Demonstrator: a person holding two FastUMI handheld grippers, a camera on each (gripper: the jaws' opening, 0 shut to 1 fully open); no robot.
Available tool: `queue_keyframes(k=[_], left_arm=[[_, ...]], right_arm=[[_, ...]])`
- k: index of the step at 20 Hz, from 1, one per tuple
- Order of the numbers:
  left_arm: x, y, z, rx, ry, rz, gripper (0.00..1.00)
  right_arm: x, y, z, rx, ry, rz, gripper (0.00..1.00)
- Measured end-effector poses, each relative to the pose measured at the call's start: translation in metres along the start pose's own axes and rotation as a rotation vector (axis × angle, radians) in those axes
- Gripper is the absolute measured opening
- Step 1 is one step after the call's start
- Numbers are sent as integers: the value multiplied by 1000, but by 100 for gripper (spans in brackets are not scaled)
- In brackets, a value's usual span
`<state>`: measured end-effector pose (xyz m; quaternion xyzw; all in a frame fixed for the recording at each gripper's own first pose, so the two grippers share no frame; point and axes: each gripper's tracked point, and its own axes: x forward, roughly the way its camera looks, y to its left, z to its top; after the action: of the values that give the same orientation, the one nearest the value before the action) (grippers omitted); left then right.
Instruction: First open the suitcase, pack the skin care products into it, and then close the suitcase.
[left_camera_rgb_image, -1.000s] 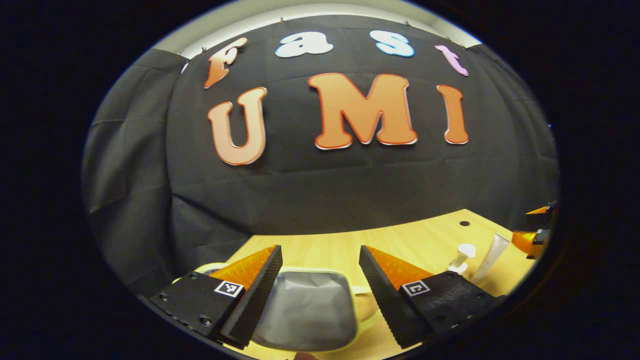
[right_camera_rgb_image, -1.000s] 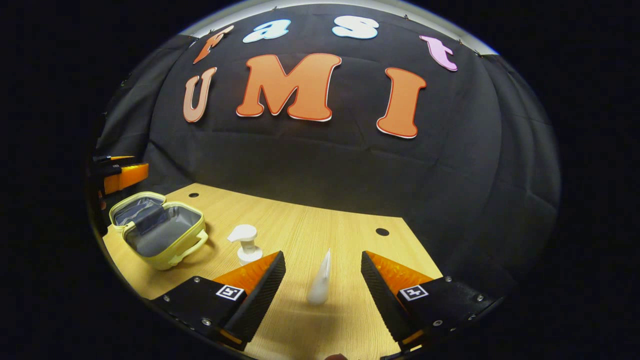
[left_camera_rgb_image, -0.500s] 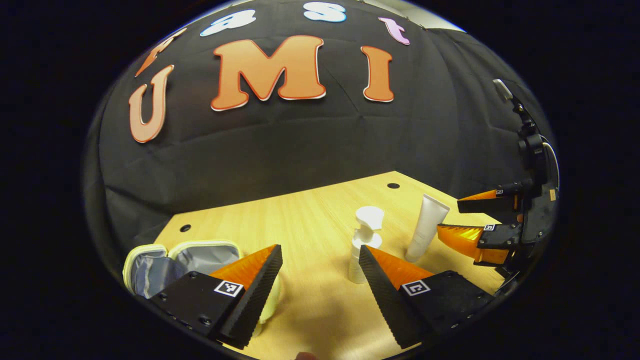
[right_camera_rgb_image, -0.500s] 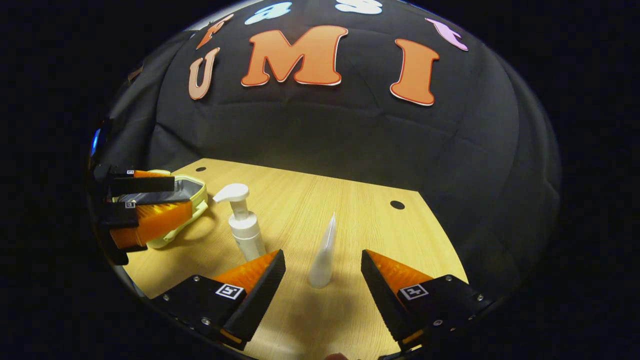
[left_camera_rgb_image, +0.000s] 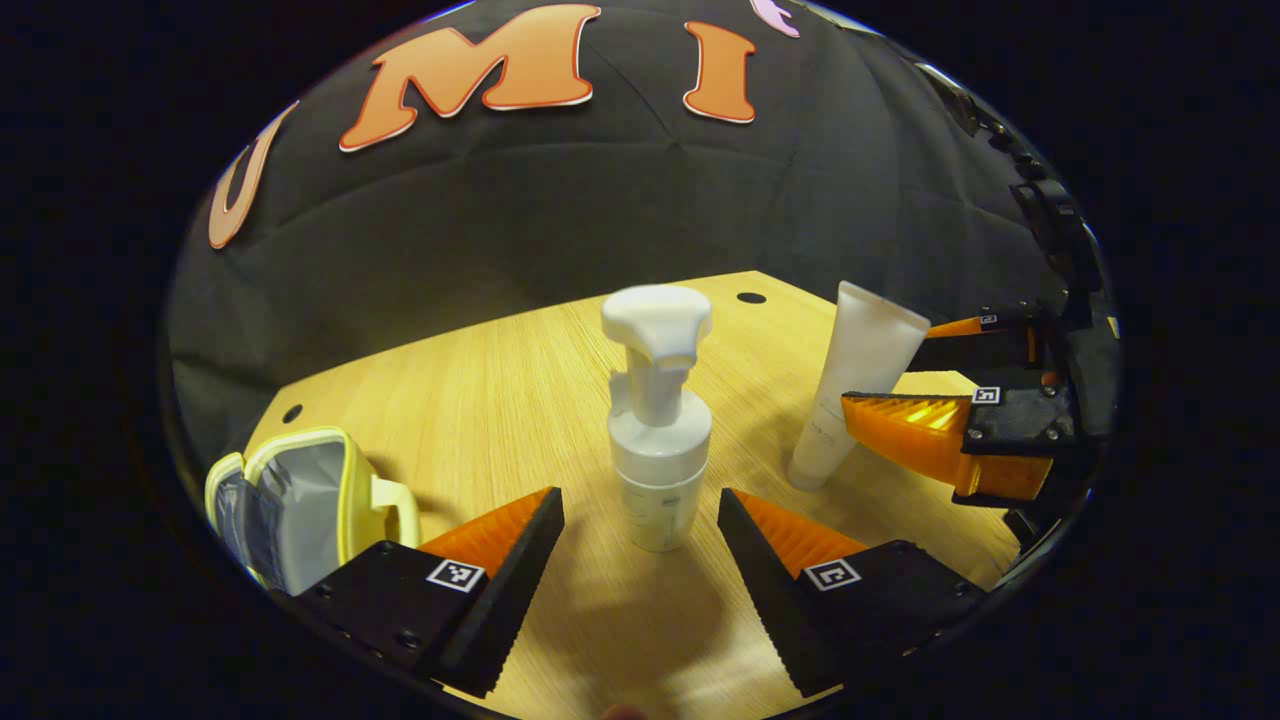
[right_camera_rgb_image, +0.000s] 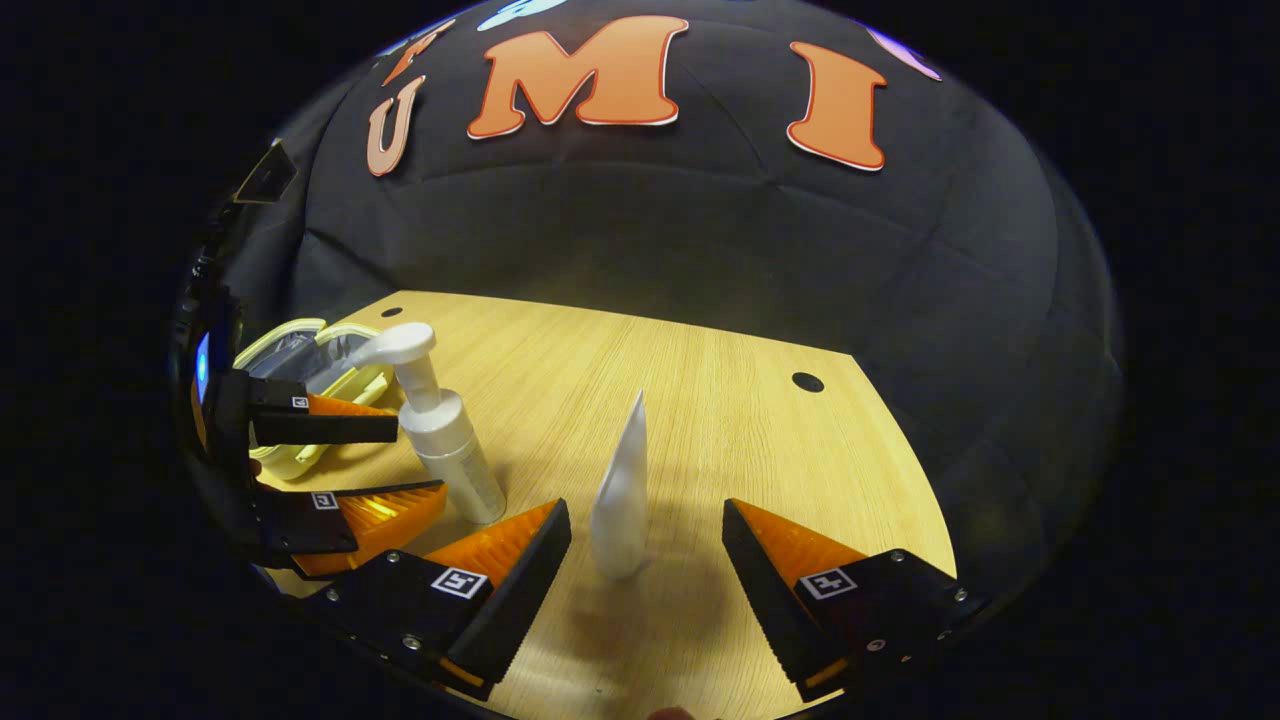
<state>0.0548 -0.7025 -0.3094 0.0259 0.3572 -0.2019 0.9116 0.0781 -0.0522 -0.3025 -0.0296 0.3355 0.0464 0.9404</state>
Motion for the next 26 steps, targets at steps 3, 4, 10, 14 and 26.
queue_keyframes(k=[3, 4, 10, 14, 26], left_arm=[[22, -5, -4, -21, 11, -16, 100], [25, -7, -4, -24, 13, -19, 100], [42, -7, -6, -100, 15, -43, 86], [46, -7, -2, -105, 30, -43, 63], [-74, 84, 57, -134, -93, 67, 61]], right_arm=[[12, 2, -6, -14, 16, 3, 98], [16, 3, -9, -15, 23, 7, 98], [47, 20, -40, 51, 116, 50, 88], [51, 26, -54, 83, 159, 48, 54], [-12, 76, 33, 45, 31, 152, 50]])
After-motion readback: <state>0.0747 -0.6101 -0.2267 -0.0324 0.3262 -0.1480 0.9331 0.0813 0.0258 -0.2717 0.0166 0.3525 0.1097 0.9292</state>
